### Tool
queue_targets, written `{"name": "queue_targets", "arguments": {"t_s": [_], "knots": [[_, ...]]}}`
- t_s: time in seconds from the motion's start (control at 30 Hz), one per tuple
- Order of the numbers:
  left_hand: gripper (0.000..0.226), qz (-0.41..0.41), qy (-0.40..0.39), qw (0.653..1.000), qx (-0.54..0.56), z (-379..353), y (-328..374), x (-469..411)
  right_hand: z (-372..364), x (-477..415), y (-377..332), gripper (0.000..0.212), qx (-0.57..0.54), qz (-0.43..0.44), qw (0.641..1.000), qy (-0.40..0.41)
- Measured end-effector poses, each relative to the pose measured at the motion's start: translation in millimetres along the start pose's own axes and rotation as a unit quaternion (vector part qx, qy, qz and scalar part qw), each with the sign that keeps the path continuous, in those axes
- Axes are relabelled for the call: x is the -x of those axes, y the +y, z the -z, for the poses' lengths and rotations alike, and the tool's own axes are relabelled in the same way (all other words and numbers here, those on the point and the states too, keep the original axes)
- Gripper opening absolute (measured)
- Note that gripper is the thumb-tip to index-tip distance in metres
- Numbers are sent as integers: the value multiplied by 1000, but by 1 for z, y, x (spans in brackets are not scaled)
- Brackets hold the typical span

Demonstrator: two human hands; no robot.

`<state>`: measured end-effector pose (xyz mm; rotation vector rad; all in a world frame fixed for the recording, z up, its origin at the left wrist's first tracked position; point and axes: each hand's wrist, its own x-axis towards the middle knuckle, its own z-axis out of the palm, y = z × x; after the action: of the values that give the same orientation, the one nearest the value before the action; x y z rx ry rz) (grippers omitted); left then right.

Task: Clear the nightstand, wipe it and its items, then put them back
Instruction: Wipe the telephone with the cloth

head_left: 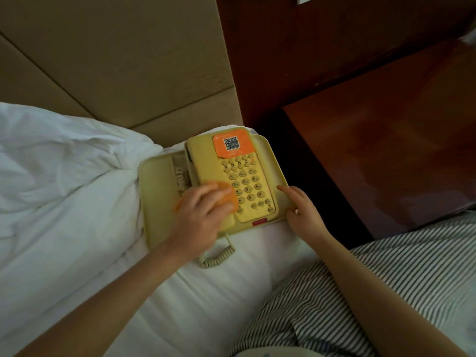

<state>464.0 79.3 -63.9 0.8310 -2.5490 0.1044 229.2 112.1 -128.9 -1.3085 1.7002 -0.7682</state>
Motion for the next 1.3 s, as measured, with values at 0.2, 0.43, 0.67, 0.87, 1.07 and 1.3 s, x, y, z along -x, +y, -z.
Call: {"name": "queue_targets", "arguments": {"t_s": [0.2, 0.43, 0.67, 0.87, 1.07, 1.3], "knots": [[35, -96, -171, 976, -99, 22, -28, -32, -2, 0, -3, 59, 6, 28, 1000, 9], [45, 256, -230, 935, -81, -29, 25, -122, 3, 5, -3, 64, -25, 9, 1000, 7], [47, 36, -215, 974, -64, -40, 70, -35, 3, 4, -2, 61, -93, -5, 995, 35], [48, 36, -220, 972, -74, -34, 60, -60, 6, 8, -6, 50, -139, -12, 990, 37], [54, 213, -216, 946, -117, -57, -22, -153, 9, 10, -2, 54, -147, -16, 989, 20], [30, 172, -229, 953, -99, -65, -18, -163, 11, 9, -2, 51, -172, -20, 985, 11]]}}
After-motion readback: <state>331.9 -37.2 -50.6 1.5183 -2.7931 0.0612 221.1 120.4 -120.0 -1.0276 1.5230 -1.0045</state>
